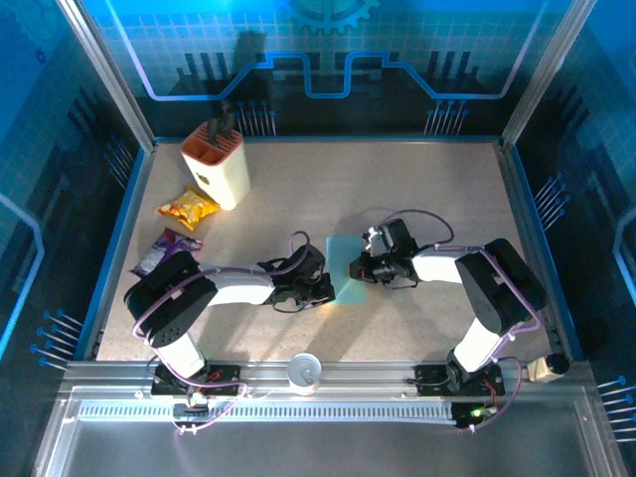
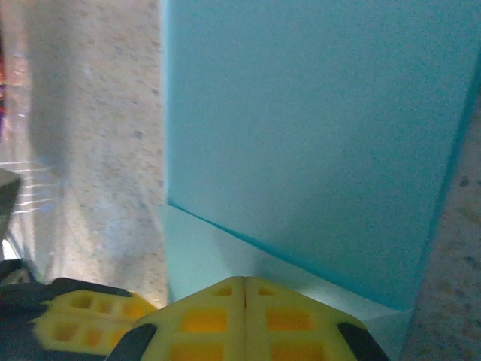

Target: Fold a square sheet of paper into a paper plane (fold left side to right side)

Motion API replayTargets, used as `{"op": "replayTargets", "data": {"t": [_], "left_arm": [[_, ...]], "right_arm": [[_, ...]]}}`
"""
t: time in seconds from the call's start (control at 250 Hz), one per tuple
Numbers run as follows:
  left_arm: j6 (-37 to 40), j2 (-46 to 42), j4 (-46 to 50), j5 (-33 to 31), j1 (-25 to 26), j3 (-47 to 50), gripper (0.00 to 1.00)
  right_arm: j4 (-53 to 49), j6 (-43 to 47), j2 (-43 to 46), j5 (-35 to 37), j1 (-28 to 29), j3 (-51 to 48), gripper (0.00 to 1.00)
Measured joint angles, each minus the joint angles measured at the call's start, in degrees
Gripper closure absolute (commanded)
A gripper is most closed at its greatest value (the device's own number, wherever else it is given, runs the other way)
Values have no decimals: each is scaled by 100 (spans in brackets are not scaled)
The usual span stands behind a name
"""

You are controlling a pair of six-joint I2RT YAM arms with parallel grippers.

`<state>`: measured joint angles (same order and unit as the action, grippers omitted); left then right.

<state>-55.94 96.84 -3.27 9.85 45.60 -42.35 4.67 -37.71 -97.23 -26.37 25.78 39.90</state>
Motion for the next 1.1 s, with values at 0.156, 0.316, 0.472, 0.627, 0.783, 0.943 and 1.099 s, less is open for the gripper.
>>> {"op": "replayTargets", "data": {"t": [0.156,0.316,0.472,0.627,0.783,0.943,1.099], "left_arm": [[166,0,199,-4,0,-109,100],[404,2,697,-90,0,-341,100],[647,48,1073,-109,0,-608,100],[706,197,1064,-74,0,-743,100],[717,291,1029,9,-4,-789,100],[793,372,1036,26,-4,-894,100],[811,472,1027,26,-4,-1023,100]], "right_arm": [[-256,92,-74,153,57,146,100],[-431,201,-122,216,90,264,100],[-463,216,-175,212,90,328,100],[-514,219,-212,216,90,391,100],[-551,221,-229,229,90,424,100],[-553,227,-251,234,90,448,100],[-557,260,-251,236,90,450,100]]}}
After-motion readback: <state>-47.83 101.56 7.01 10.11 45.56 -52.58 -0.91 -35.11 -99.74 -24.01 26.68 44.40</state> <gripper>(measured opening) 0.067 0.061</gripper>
